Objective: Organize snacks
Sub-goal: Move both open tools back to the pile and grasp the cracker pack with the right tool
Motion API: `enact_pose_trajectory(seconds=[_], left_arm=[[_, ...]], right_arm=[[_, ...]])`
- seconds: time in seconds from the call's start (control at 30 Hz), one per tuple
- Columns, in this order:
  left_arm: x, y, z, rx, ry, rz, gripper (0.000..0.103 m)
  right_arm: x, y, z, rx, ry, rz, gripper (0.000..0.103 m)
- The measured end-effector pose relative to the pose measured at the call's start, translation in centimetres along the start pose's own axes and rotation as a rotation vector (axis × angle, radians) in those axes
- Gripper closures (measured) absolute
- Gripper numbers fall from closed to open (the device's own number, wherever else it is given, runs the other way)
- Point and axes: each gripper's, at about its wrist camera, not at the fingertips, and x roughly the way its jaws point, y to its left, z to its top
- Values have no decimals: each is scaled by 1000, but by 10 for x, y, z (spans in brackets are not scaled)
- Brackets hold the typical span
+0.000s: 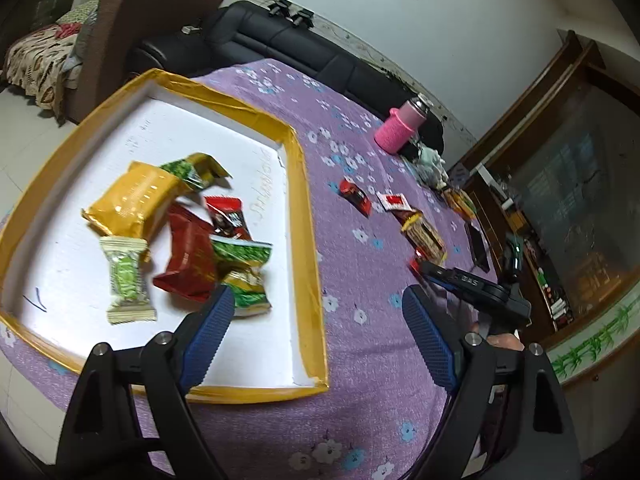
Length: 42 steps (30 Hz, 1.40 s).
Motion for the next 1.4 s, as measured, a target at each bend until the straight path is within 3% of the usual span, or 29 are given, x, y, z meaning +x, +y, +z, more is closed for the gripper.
enact_pose_trajectory(seconds=[0.13, 0.2, 0.23, 0.27, 0.33, 0.4, 0.43, 0.53, 0.7, 0.8, 0.97, 1.13, 1.2, 1.23, 1.27, 1.3, 1.4], left_arm=[[3, -4, -2, 14, 14, -8, 17], [3, -5, -3, 27, 14, -10, 17], [4, -5, -3, 33, 14, -10, 17], [4, -6, -3, 39, 15, -12, 17], [7, -7, -5, 45, 22, -18, 17], [10, -9, -7, 48, 31, -21, 17], [11, -10, -7, 50, 36, -21, 17], [12, -14, -8, 69, 44, -14, 17], [15, -22, -8, 89, 51, 7, 17], [18, -27, -7, 104, 60, 18, 17], [26, -44, -4, 153, 73, 29, 17], [44, -72, -2, 243, 106, 43, 17], [50, -82, -1, 262, 114, 38, 17], [54, -87, -1, 269, 116, 33, 17], [57, -90, -1, 274, 120, 33, 17], [60, -95, -1, 283, 126, 35, 17], [72, -109, -1, 328, 147, 55, 17]], right_arm=[[0, 34, -1, -133, 58, 129, 78], [-12, 37, 5, -160, 13, 132, 78], [-23, 32, 13, -150, -42, 100, 71], [-29, 26, 23, -129, -85, 46, 54], [-39, 11, 40, -87, -173, -64, 32], [-35, 5, 55, -112, -204, -144, 25], [-24, 2, 64, -151, -169, -192, 25], [4, -1, 73, -198, -76, -222, 25], [24, 7, 67, -316, -16, -268, 23], [23, 0, 66, -279, -15, -246, 26], [3, -12, 56, -173, -9, -191, 63], [-18, -24, 33, -119, 13, -232, 79], [-26, -27, 32, -99, -36, -266, 76], [-29, -28, 34, -97, -71, -249, 69], [-30, -28, 35, -96, -84, -227, 50], [-29, -27, 37, -88, -94, -204, 42], [-19, -22, 43, -94, -109, -183, 38]])
